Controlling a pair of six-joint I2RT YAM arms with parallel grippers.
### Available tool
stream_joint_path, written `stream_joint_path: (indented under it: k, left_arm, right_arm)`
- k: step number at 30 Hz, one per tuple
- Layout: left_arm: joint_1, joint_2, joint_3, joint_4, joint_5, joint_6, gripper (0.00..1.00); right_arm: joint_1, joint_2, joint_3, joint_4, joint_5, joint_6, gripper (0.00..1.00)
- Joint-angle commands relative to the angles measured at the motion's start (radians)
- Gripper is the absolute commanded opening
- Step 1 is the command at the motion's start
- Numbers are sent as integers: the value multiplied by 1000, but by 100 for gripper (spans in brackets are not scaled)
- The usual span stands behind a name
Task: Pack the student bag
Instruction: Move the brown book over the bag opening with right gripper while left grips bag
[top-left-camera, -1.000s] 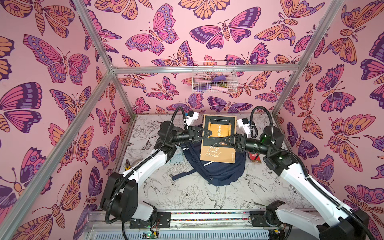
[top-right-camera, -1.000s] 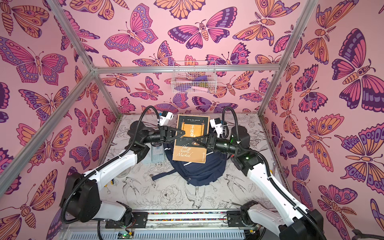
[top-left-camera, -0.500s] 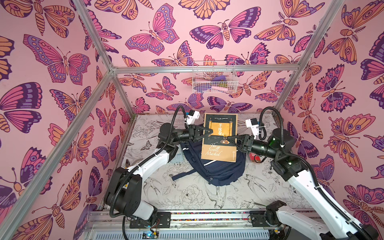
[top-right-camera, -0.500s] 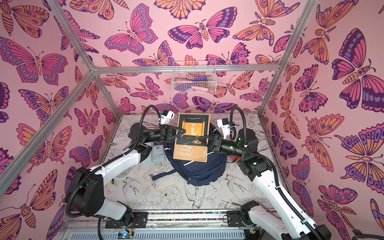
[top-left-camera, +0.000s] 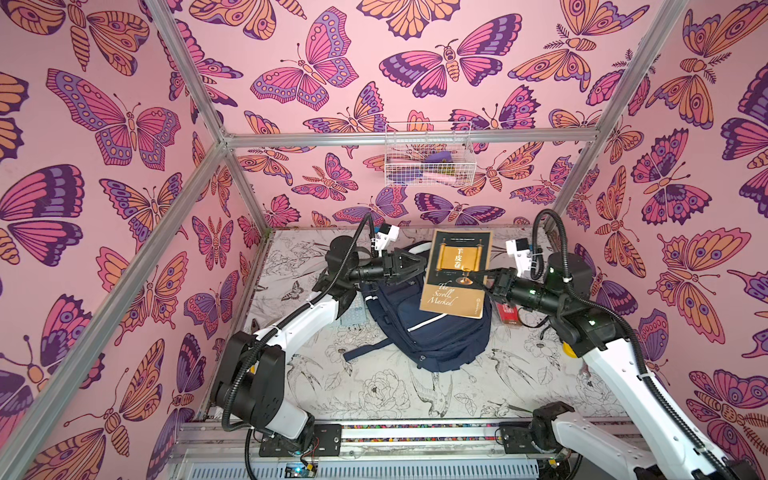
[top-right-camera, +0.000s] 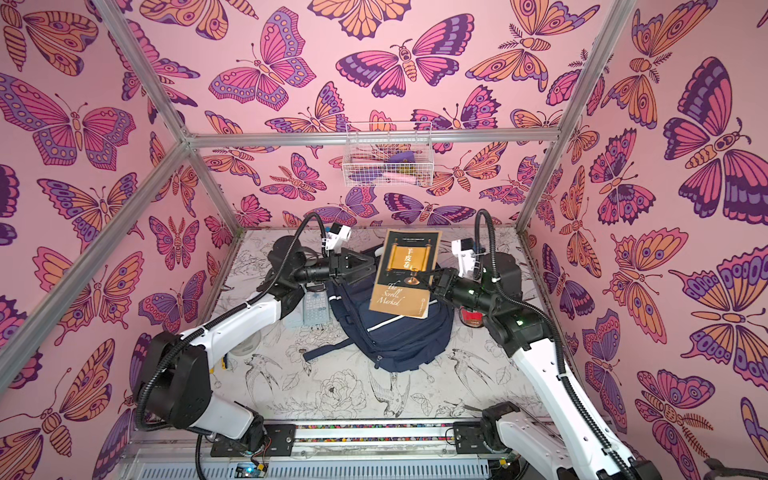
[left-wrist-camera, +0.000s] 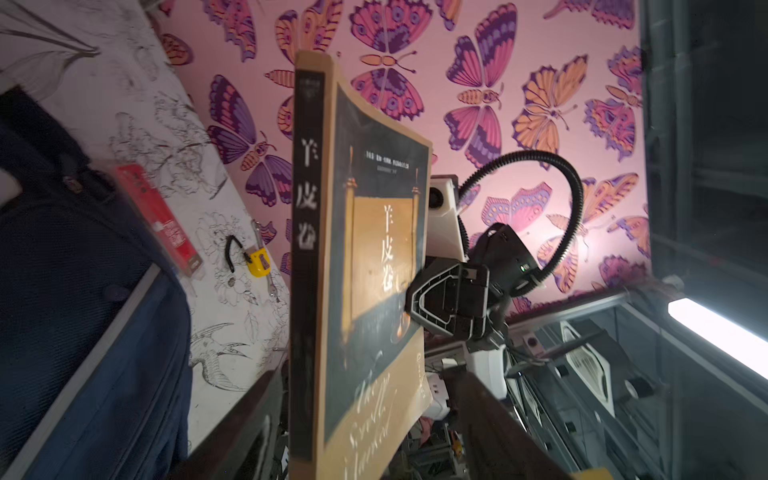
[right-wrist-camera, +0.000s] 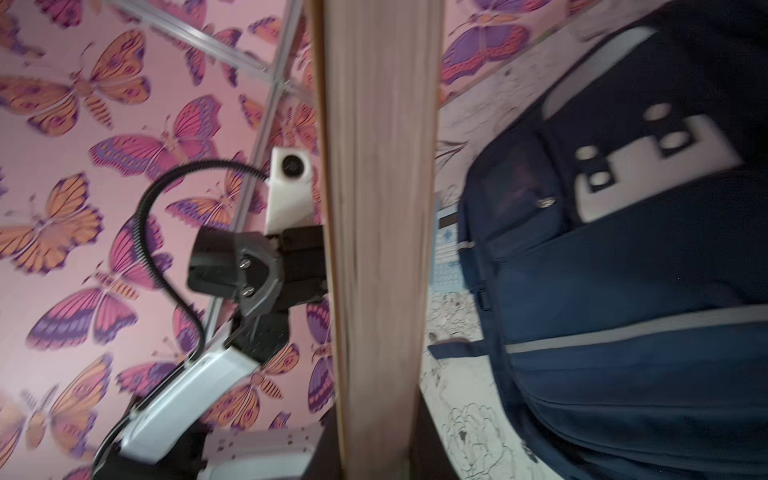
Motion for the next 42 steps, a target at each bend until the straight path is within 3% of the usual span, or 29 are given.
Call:
stream_joint_path:
  k: [1,4,8,10,15,20,24,30,34,39,42]
  left_arm:
    - [-31,-29,83,-423,-130,359,73]
    - [-85,30,138,-561,-207,467,72]
    - [-231,145,293,-881,-519,726,71]
    - [-310,231,385,-998,-644,838,71]
    - [-446,400,532,-1157,-810,1014,77]
    - [-506,497,595,-1213,-916,1066,76]
    - [-525,553,622,-1238,-1004,1069,64]
    - [-544,576,658,-1253,-1140,1075,18]
    - [-544,539,681,-1250,-1173,1075,0]
    - [-539,454,711,-1241,-1178,1076,0]
    - [-515,382,722,-1216,-1120,1067,0]
  right_arm:
    - [-80,-45,59,-269,202,-77,0]
    - [-118,-49,80,-453,354,-118,0]
    - [-150,-49,93,-621,483,-153,0]
    - [-172,-74,80,-647,492,-158,0]
    - [-215,-137,66,-694,509,-170,0]
    - [-245,-152,57,-723,498,-184,0]
    - [-252,-173,43,-725,490,-183,0]
    - [-252,-171,21,-718,462,-193,0]
    - [-252,-175,8,-702,436,-203,0]
    - [-252,-183,-28,-644,336,-207,0]
    - [-252,-202,-52,-599,267,-205,0]
